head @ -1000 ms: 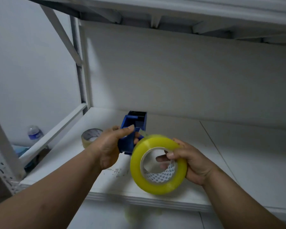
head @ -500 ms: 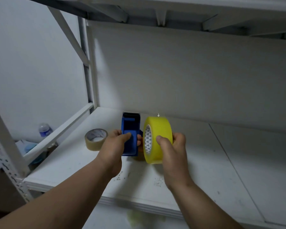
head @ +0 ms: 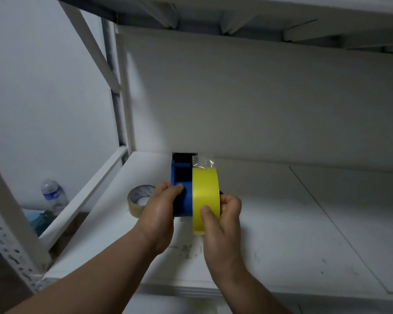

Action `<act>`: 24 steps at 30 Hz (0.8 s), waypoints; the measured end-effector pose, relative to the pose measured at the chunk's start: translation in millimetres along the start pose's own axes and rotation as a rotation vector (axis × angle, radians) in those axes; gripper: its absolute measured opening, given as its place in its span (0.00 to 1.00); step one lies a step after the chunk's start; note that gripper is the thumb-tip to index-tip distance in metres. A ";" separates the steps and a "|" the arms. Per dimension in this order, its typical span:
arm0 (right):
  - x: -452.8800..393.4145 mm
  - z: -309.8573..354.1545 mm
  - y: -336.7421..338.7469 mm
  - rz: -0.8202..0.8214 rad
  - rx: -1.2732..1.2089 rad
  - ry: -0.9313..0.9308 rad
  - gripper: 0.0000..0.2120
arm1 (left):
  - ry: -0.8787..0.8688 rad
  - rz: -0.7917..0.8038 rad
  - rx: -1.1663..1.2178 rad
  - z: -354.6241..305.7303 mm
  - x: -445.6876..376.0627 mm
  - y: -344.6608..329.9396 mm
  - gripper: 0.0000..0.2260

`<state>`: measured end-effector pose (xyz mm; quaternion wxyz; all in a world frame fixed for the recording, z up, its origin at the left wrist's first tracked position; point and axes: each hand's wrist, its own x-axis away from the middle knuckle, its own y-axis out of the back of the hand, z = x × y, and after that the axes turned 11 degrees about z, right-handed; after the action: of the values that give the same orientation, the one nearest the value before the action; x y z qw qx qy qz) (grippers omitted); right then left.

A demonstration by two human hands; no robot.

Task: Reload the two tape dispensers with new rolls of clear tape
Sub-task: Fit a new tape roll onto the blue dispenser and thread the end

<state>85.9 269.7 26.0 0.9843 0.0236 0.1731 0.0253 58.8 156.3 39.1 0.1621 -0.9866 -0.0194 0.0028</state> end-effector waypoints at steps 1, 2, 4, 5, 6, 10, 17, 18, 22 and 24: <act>2.4 -1.3 -9.8 -0.013 0.027 0.010 0.08 | -0.011 0.002 0.000 -3.8 0.5 6.9 0.10; 4.5 -2.7 -19.8 -0.026 0.041 0.016 0.09 | -0.012 0.011 -0.010 -8.0 1.6 13.3 0.16; 8.3 -3.4 -39.9 -0.057 0.010 0.023 0.10 | -0.007 0.053 -0.042 -15.4 5.3 24.7 0.29; 9.7 -3.1 -48.7 -0.076 -0.029 0.016 0.11 | -0.011 0.065 -0.058 -17.7 7.1 30.3 0.32; 10.7 -2.4 -56.4 -0.094 -0.078 -0.004 0.12 | -0.025 0.065 -0.073 -19.7 8.8 35.7 0.33; 13.2 0.8 -77.6 -0.080 -0.172 -0.116 0.12 | -0.101 0.051 -0.118 -20.4 14.6 54.0 0.27; 22.0 2.6 -101.6 -0.038 0.029 -0.012 0.15 | -0.080 0.009 -0.044 -19.7 12.3 79.9 0.14; 24.0 1.1 -103.3 -0.032 0.069 0.014 0.17 | -0.028 0.022 0.009 -20.1 9.8 82.7 0.14; 28.1 -9.7 -102.9 -0.023 0.233 0.052 0.18 | 0.186 0.047 0.221 -26.2 4.2 88.1 0.17; 28.4 -14.2 -101.4 -0.006 0.368 0.091 0.17 | 0.261 0.033 0.306 -28.9 2.6 89.6 0.18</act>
<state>112.0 170.7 -2.6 0.9546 0.2014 0.2193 -0.0088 65.1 62.4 37.8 0.3112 -0.9426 0.0187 -0.1193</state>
